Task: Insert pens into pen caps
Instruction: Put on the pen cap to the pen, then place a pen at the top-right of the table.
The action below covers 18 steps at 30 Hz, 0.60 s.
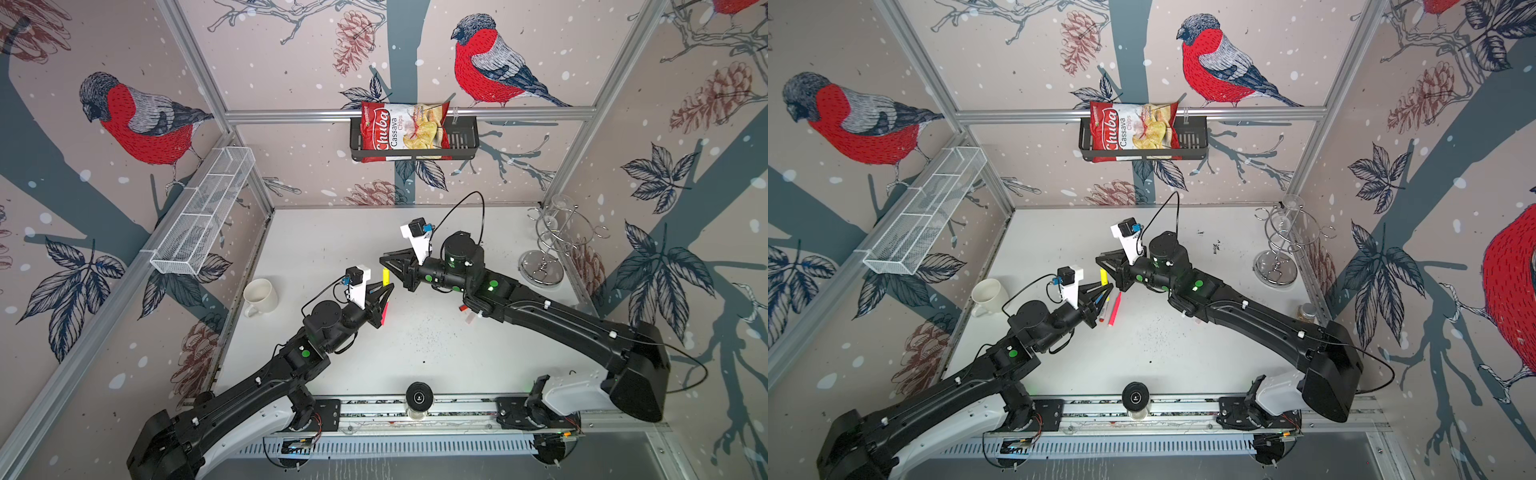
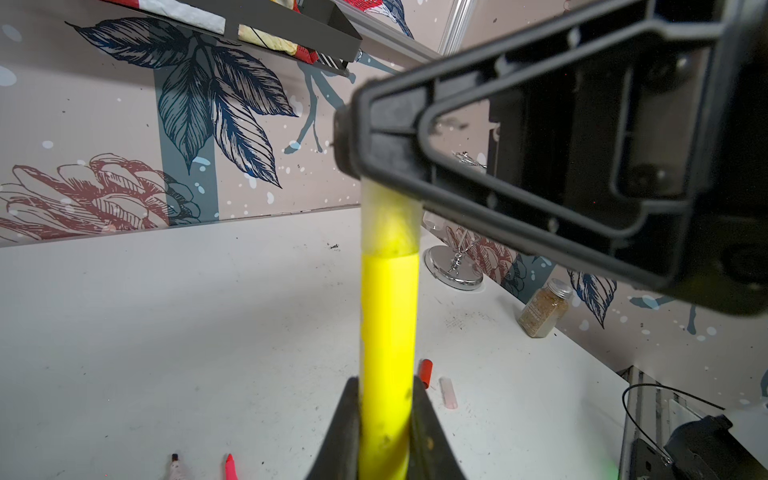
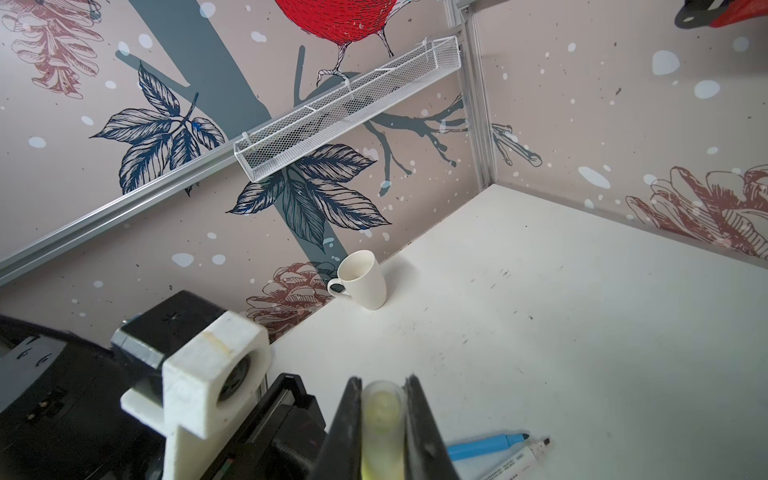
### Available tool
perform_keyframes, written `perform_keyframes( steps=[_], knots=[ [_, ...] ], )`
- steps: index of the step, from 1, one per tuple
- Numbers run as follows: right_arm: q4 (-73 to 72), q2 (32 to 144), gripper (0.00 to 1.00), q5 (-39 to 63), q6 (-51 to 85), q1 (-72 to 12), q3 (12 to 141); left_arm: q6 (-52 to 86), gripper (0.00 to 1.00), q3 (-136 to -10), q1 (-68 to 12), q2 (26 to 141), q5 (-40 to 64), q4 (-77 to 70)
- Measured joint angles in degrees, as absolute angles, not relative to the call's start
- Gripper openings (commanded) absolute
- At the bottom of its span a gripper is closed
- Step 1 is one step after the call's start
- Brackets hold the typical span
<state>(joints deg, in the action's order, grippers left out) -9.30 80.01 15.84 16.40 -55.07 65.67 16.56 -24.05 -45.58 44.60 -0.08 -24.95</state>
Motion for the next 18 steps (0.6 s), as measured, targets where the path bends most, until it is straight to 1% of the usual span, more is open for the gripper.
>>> perform_keyframes(
  steps=[5, 6, 8, 9, 11, 13, 18],
  knots=[
    [-6.96, 80.23, 0.0, 15.66, 16.21, -54.87, 67.22, 16.58, 0.0, -24.05, -45.58, 45.21, -0.03, -25.26],
    [-6.33, 80.38, 0.0, 15.88, 16.27, -54.54, 67.7, 16.58, 0.1, -24.05, -45.58, 45.6, -0.05, -25.56],
    [-5.06, 80.64, 0.0, 16.8, 16.47, -53.69, 68.55, 16.64, 0.39, -24.1, -45.56, 46.3, -0.05, -26.26],
    [-4.27, 80.68, 0.0, 17.21, 16.56, -53.15, 68.93, 16.49, 0.48, -24.16, -45.56, 46.7, 0.16, -26.61],
    [-2.33, 80.68, 0.0, 18.55, 17.37, -51.51, 69.1, 16.25, 0.57, -24.73, -45.56, 47.35, 1.52, -28.34],
    [-1.17, 80.68, 0.0, 18.74, 18.7, -49.3, 69.06, 16.23, 0.6, -25.21, -45.54, 47.88, 1.87, -29.43],
    [-1.19, 79.46, 0.0, 17.93, 22.87, -44.12, 67.29, 15.9, 0.62, -25.32, -45.54, 47.68, 2.83, -29.26]
  ],
)
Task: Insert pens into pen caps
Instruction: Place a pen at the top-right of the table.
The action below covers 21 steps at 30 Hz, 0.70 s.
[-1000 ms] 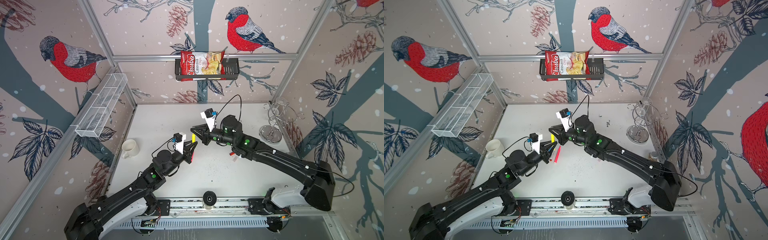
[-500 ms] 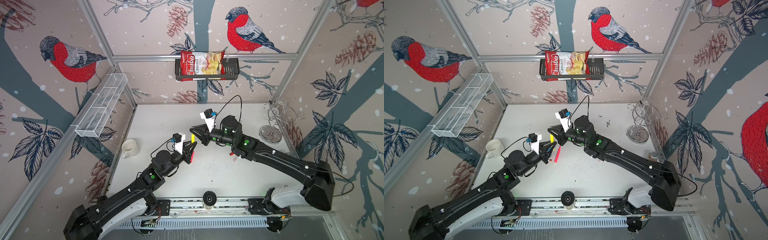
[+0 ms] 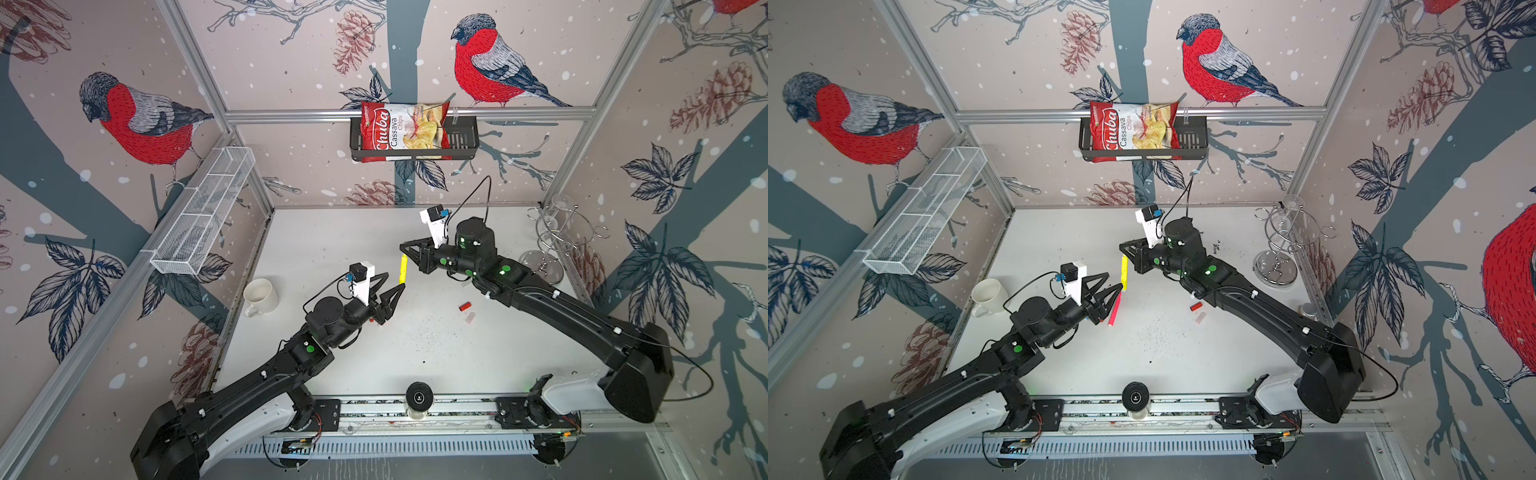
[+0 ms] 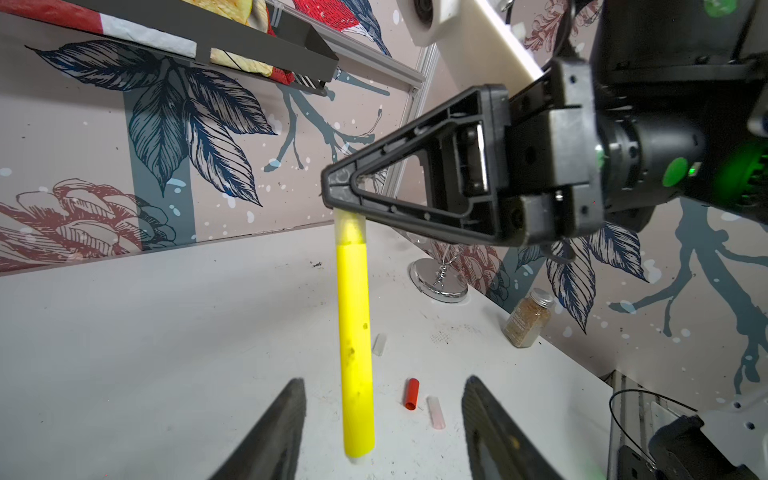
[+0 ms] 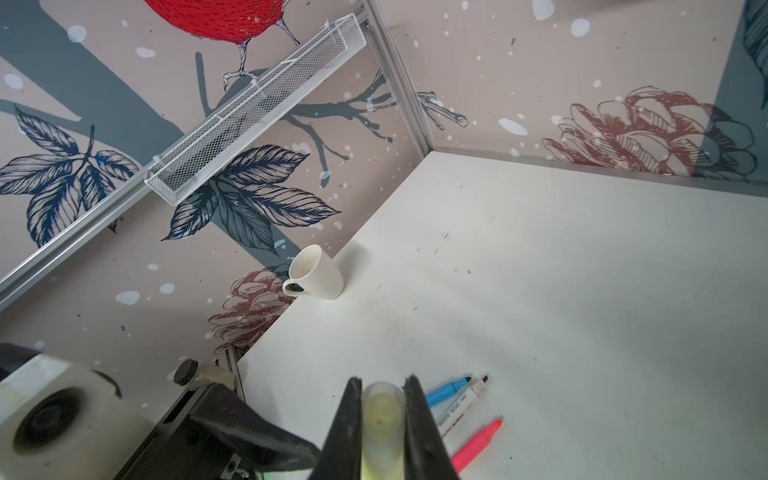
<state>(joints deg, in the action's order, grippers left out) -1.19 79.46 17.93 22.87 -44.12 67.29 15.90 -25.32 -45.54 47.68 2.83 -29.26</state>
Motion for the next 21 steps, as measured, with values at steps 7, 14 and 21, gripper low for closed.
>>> perform_keyframes(
  steps=[7, 14, 21],
  knots=[
    [-1.08, 79.46, 0.0, 17.08, 27.4, -35.7, 65.3, 15.05, 0.61, -24.25, -45.54, 44.82, 2.26, -27.99],
    [5.17, 88.82, 0.0, 13.98, 28.56, -27.51, 69.84, 15.05, 0.61, -25.21, -45.5, 46.04, -1.74, -23.0],
    [14.48, 103.63, 0.0, 11.68, 25.52, -23.81, 82.72, 15.07, 0.6, -25.32, -45.5, 46.7, -3.27, -20.25]
  ],
)
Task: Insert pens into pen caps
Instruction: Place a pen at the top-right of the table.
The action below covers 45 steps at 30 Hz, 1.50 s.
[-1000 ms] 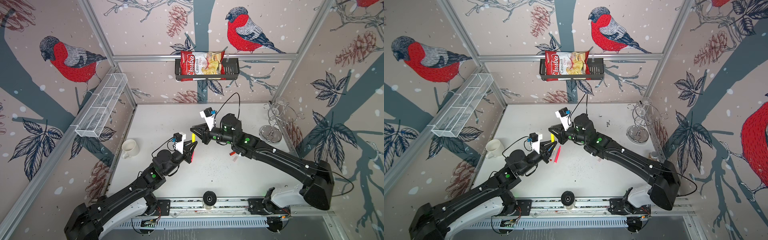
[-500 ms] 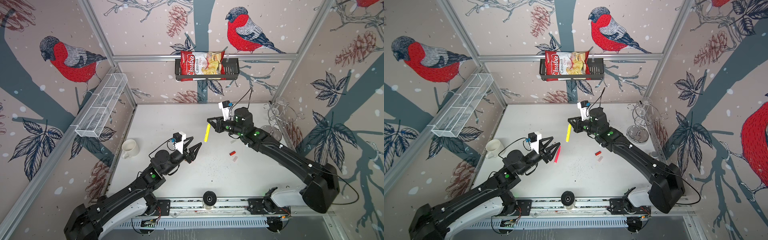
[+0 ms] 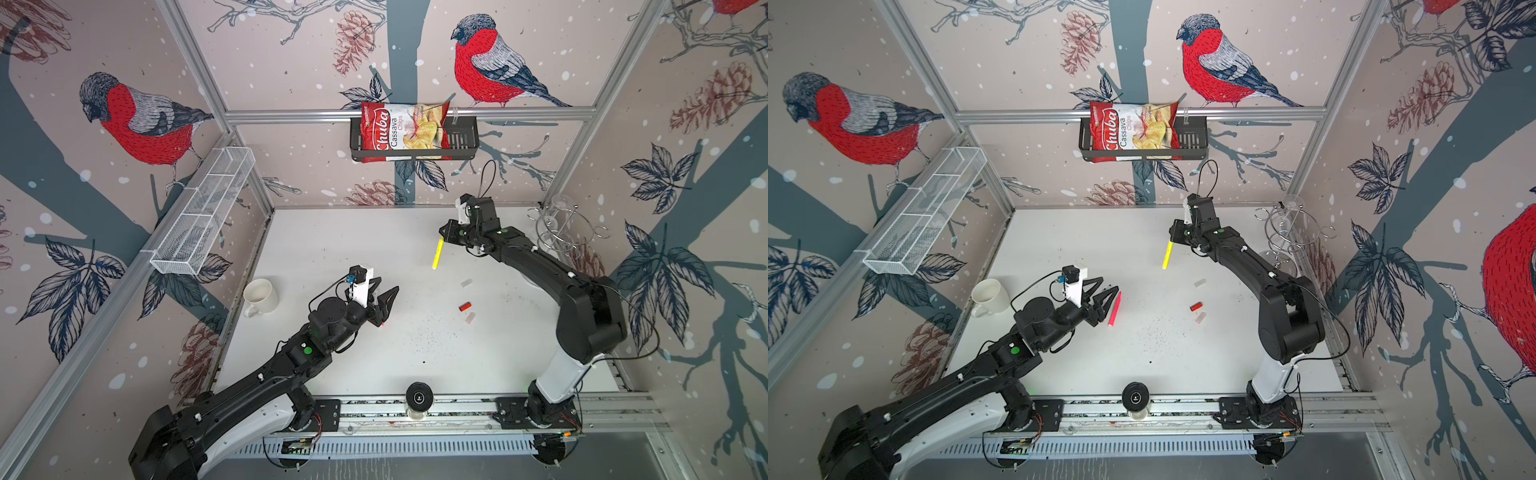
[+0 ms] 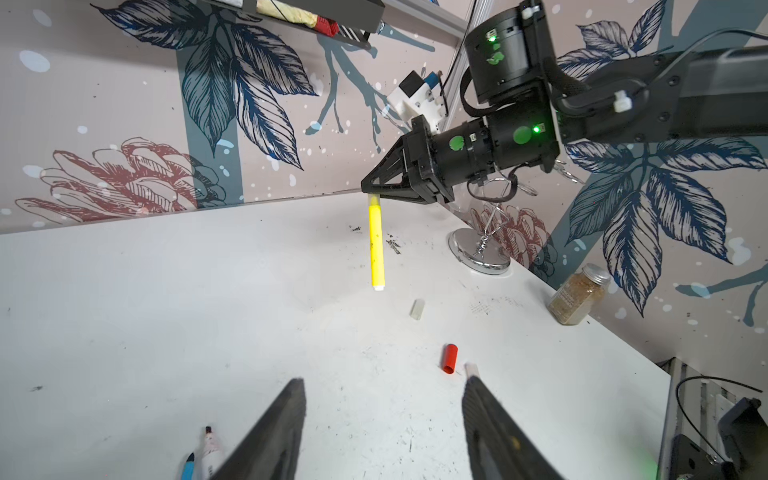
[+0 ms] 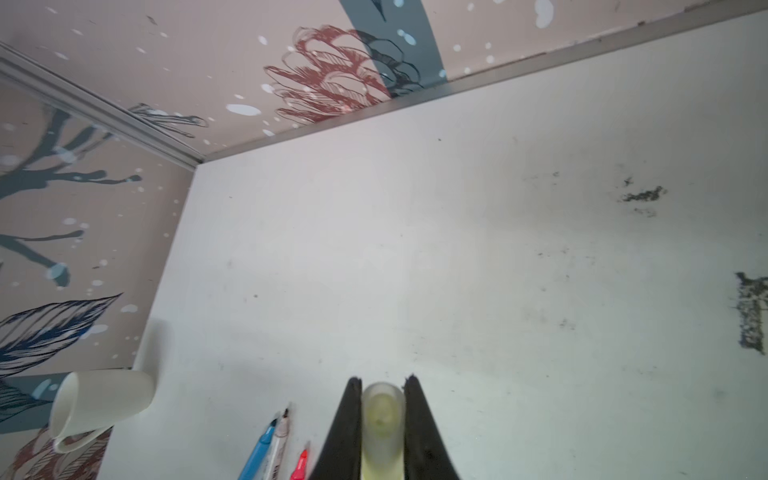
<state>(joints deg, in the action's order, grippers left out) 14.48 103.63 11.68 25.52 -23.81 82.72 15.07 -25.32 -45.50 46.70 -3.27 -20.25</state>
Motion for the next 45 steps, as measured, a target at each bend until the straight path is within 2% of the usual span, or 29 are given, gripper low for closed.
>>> perform_keyframes(
  steps=[9, 21, 45],
  knots=[
    [23.18, 119.59, 0.0, 10.24, 22.46, -21.37, 97.38, 15.05, 0.6, -25.54, -45.5, 46.63, -4.58, -18.96],
    [29.82, 131.61, 0.02, 10.52, 22.28, -15.59, 109.93, 15.03, 0.6, -25.54, -45.5, 47.68, -4.71, -18.87],
    [33.5, 138.32, 0.35, 5.65, 24.38, -11.97, 115.55, 14.41, 0.6, -27.03, -45.5, 46.48, -6.11, -17.15]
  ],
)
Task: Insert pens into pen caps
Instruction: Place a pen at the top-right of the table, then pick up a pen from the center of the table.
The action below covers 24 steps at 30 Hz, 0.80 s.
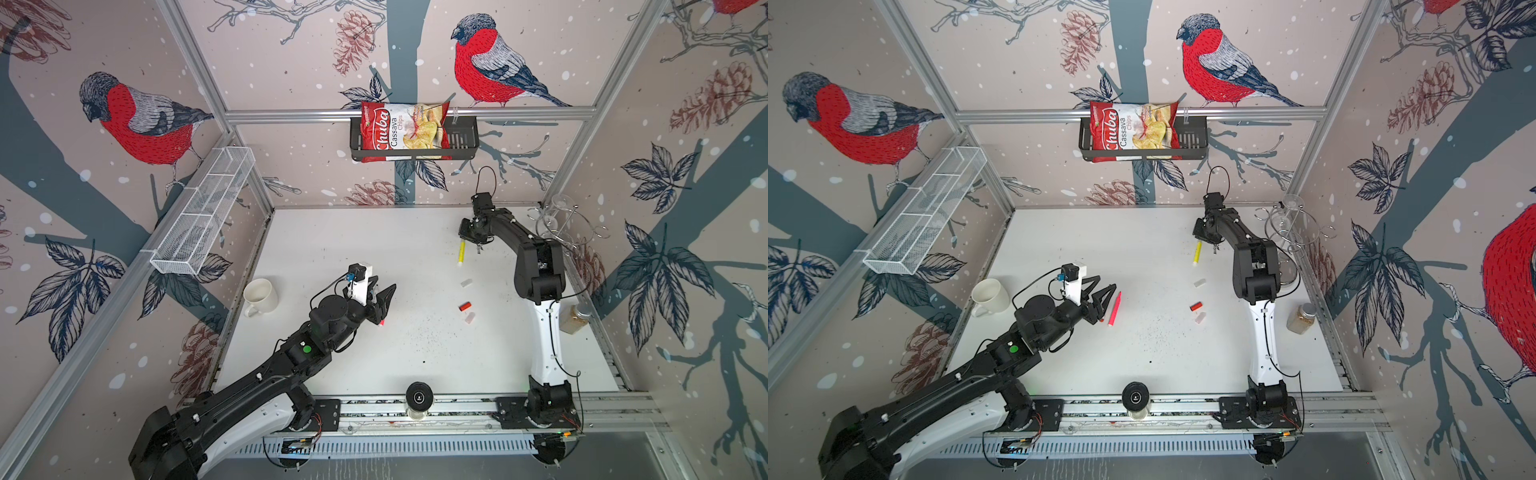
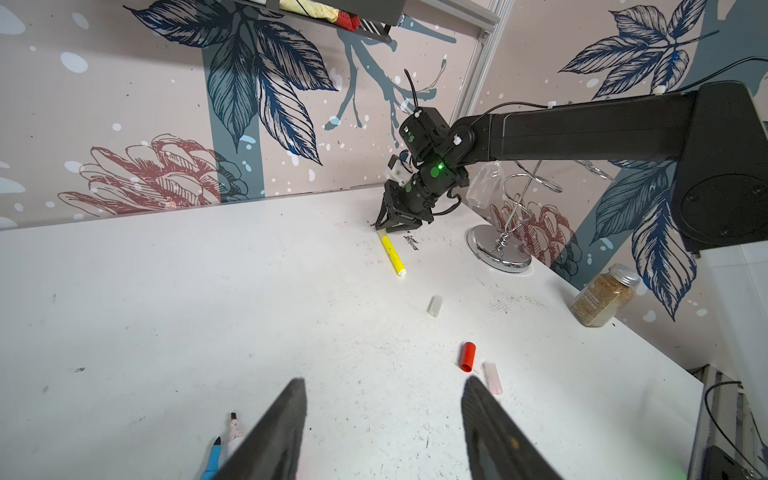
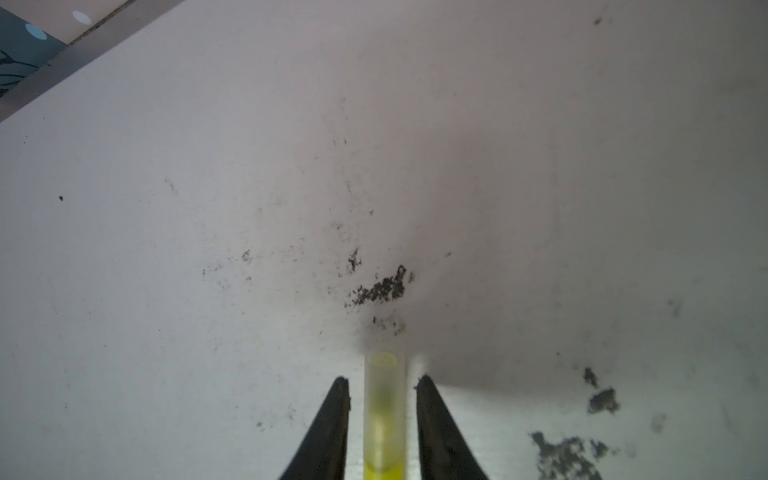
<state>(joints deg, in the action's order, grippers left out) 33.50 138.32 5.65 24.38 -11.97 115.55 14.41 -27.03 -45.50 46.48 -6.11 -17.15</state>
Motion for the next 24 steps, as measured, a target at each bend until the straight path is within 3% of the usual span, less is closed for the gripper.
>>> perform_keyframes(
  steps=[9, 24],
  knots=[
    [32.91, 131.13, 0.39, 4.12, 24.58, -12.84, 110.65, 13.96, 0.6, -27.9, -45.5, 46.74, -6.22, -16.01],
    [24.25, 108.36, 0.41, 5.04, 23.7, -17.17, 88.27, 15.4, 0.6, -31.51, -45.5, 52.88, -6.46, -10.17]
  ],
)
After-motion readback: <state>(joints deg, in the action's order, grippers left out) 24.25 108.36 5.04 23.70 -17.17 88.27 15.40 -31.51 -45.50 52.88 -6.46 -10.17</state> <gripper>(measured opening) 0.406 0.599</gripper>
